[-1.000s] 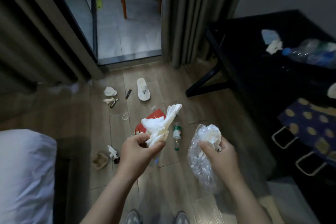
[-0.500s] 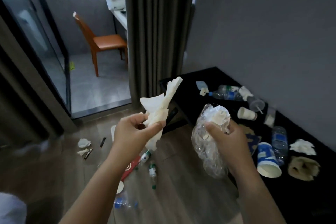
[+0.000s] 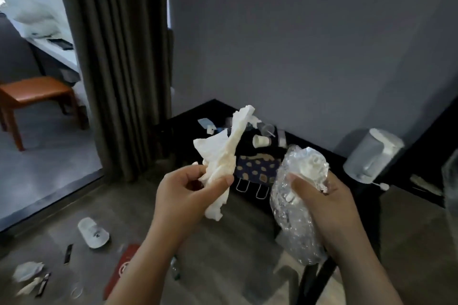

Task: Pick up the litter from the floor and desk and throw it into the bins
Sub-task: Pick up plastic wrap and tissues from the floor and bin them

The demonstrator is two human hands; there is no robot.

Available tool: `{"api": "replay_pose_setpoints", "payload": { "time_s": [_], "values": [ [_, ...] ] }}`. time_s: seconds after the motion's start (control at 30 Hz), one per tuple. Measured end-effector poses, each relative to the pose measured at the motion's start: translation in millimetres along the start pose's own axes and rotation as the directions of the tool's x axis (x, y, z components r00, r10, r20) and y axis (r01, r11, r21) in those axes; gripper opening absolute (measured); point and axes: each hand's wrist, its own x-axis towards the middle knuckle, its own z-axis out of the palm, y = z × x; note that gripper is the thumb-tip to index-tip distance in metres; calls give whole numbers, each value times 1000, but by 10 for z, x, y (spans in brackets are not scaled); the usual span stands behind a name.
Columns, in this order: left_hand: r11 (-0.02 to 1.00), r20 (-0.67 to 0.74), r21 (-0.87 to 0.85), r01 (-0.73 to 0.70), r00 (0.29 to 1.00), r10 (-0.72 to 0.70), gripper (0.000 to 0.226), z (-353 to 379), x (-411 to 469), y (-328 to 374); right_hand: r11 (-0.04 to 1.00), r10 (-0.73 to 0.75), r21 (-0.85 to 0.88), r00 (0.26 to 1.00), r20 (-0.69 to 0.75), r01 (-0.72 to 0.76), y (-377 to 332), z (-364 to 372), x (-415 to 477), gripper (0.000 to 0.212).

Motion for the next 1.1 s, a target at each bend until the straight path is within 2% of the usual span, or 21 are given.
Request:
{"api": "replay_pose_setpoints", "payload": {
  "time_s": [0.2, 0.33, 0.43, 0.5, 0.57, 0.73, 0.87, 1.1],
  "values": [
    [999, 228, -2, -47, 973, 46, 34, 656, -326, 129, 997, 14, -74, 965, -262, -35, 40, -851, -561, 9],
    [993, 398, -32, -112, 910, 116, 35, 1325, -670, 332, 994, -12, -100, 908, -419, -34, 34, -1616, -970, 7],
    [982, 483, -74, -173, 855, 187, 36, 1915, -1034, 532, 998, -6, -58, 860, -510, -27, 37, -2254, -1308, 8],
    [977, 557, -115, -180, 803, 213, 33, 2372, -1358, 686, 998, -19, -60, 820, -572, -19, 46, -2735, -1572, 6],
    [977, 634, -171, -129, 744, 209, 26, 2864, -1725, 838, 997, -44, -77, 771, -635, -7, 27, -3245, -1868, 6],
    [958, 739, -246, -146, 611, 283, 39, 3968, -2741, 1099, 997, -63, -80, 610, -790, -1, 48, -4384, -2675, 4],
    [954, 833, -282, -99, 468, 295, 18, 4590, -3410, 1237, 997, -61, -71, 483, -874, -2, 126, -5025, -3150, 8],
    [962, 924, -270, -41, 272, 271, 12, 5682, -3926, 1238, 994, 4, -26, 286, -958, -102, 492, -5867, -3394, 4]
  ]
}}
